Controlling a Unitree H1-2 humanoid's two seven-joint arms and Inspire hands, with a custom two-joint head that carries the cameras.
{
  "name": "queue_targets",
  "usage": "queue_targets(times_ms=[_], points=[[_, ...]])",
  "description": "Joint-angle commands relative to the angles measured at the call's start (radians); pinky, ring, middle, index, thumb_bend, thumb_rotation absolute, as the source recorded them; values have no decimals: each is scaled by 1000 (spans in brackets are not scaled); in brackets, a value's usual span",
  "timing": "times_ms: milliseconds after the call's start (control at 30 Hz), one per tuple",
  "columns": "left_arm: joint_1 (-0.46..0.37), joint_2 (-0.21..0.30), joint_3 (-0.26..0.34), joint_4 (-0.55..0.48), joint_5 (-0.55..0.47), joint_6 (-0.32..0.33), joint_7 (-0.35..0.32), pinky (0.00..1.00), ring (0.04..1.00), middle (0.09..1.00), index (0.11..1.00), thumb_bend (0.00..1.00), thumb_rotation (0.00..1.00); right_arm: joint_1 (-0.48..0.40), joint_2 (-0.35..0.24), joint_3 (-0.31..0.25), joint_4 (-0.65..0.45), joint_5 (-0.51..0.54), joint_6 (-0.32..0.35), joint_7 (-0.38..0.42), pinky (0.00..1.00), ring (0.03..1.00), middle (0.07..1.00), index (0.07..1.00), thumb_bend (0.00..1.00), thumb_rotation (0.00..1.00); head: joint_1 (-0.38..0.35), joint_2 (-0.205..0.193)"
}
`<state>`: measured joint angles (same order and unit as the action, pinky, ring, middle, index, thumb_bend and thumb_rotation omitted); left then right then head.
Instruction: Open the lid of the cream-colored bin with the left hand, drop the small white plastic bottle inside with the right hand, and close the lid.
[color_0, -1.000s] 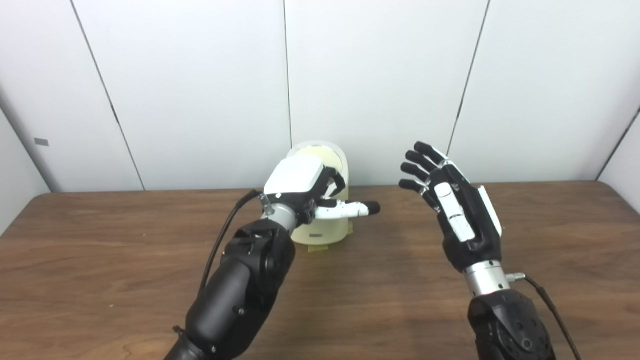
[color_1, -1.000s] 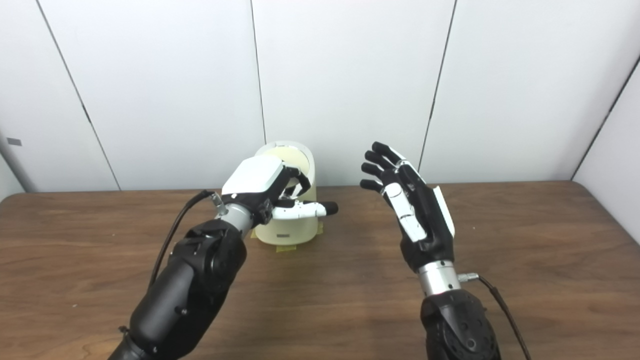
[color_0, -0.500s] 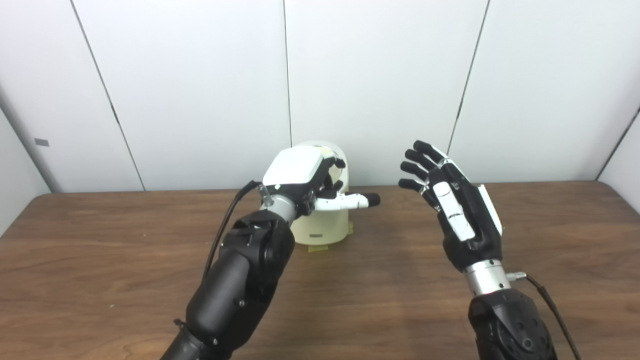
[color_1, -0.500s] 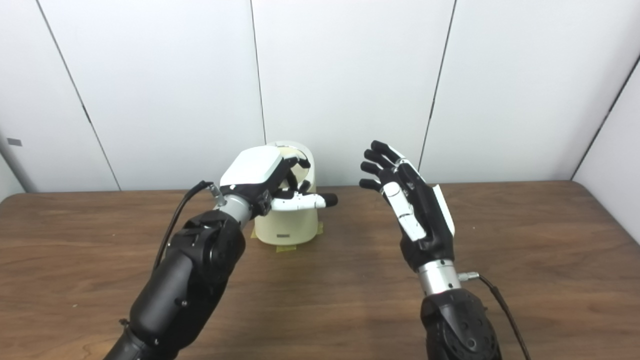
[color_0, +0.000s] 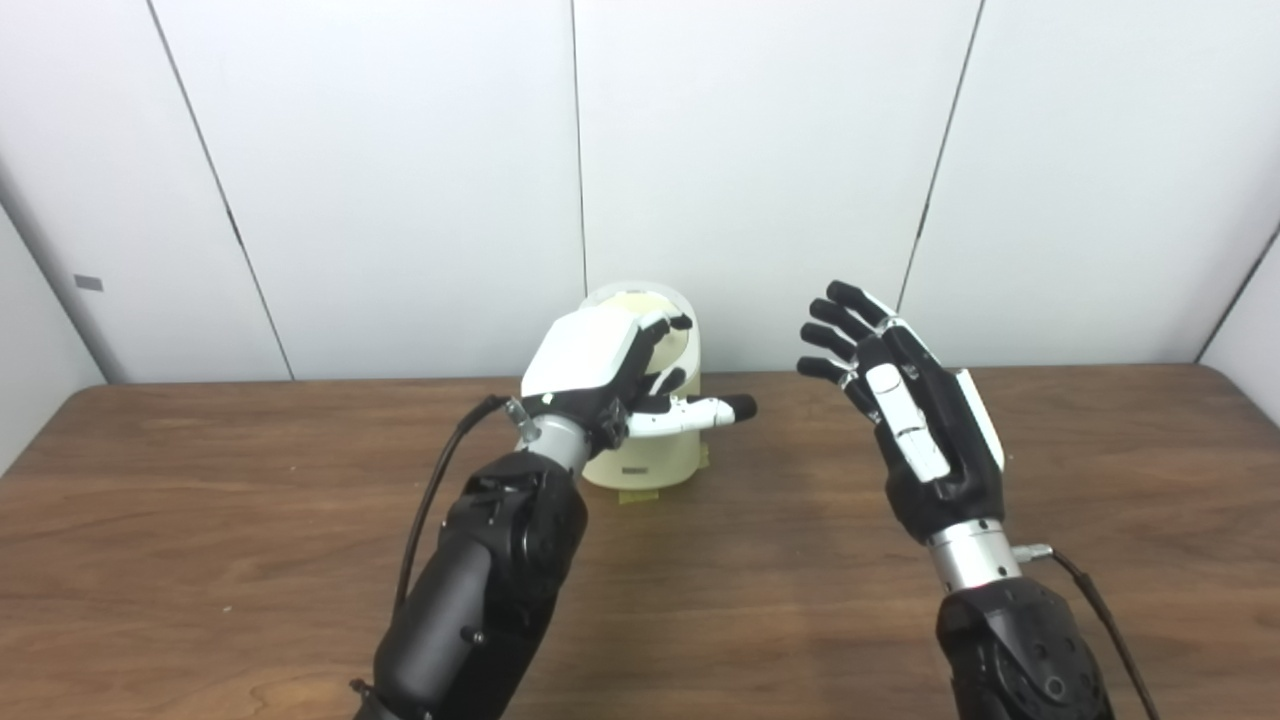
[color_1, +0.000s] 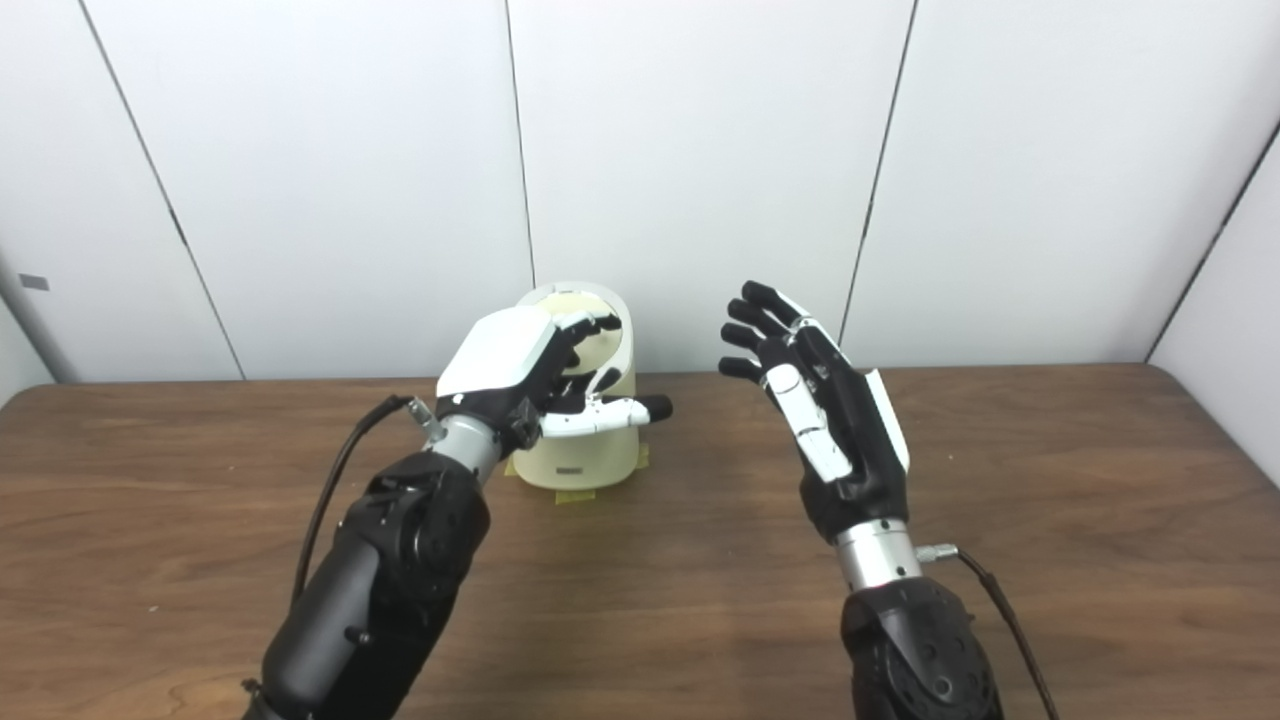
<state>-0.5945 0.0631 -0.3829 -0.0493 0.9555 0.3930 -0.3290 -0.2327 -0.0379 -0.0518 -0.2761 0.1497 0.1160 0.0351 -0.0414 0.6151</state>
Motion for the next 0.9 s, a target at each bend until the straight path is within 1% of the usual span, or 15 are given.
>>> queue_targets(times_ms=[0,133,267,367,400,433,500,567,600,633,667,700,733,800,867], points=[[-25,-6,-7,-13,-8,-28,31,937,945,928,933,845,856,-35,3,1,-34,10,-7,2,703,795,812,802,287,650,-1,1],[-14,-8,-3,-25,-7,-61,101,994,998,995,991,805,872,-37,6,0,-37,12,4,-1,701,794,811,801,286,643,0,-2],[-11,-5,5,-39,-11,-80,146,1000,1000,1000,1000,773,900,-37,8,1,-37,10,1,0,702,795,812,802,283,638,-1,-6],[-6,-3,17,-70,-16,-87,163,997,1000,995,990,728,912,-35,7,1,-31,8,-6,0,701,791,807,797,285,644,-1,-6],[2,-8,29,-91,-23,-92,183,994,1000,991,985,716,912,-35,7,1,-30,7,-9,2,702,791,807,797,285,651,-1,-6],[10,-13,40,-111,-33,-98,204,918,962,954,947,669,895,-35,6,1,-29,6,-10,2,703,792,808,798,284,658,-1,-6],[30,-25,65,-151,-60,-112,242,829,912,908,901,608,870,-36,6,1,-28,7,-11,3,706,794,810,799,282,667,-1,-6],[53,-41,92,-201,-88,-115,265,658,765,799,802,550,848,-37,7,0,-25,8,-14,3,709,794,810,799,280,671,0,-7],[67,-53,109,-228,-102,-114,278,610,724,768,774,539,847,-37,7,-1,-24,11,-14,3,709,793,810,799,279,672,1,-8],[81,-66,126,-250,-118,-118,297,495,612,669,674,518,768,-37,8,-3,-23,17,-14,5,711,793,810,799,278,670,1,-10],[92,-75,139,-264,-129,-122,311,419,532,598,615,489,691,-37,8,-4,-23,21,-13,6,711,792,809,799,279,668,1,-10],[110,-82,156,-284,-147,-137,332,380,491,562,584,474,649,-37,8,-5,-24,26,-12,7,711,792,809,800,280,667,1,-10],[132,-89,175,-308,-173,-145,345,329,432,498,558,413,610,-37,8,-5,-25,29,-11,7,710,790,808,799,280,663,1,-10],[159,-101,204,-336,-219,-157,359,422,523,563,579,339,637,-38,6,-6,-25,35,-11,8,706,789,807,799,277,657,4,-14],[194,-129,266,-361,-393,-177,352,518,601,626,620,276,644,-39,4,-8,-21,38,-14,9,705,791,808,800,274,653,8,-15]])
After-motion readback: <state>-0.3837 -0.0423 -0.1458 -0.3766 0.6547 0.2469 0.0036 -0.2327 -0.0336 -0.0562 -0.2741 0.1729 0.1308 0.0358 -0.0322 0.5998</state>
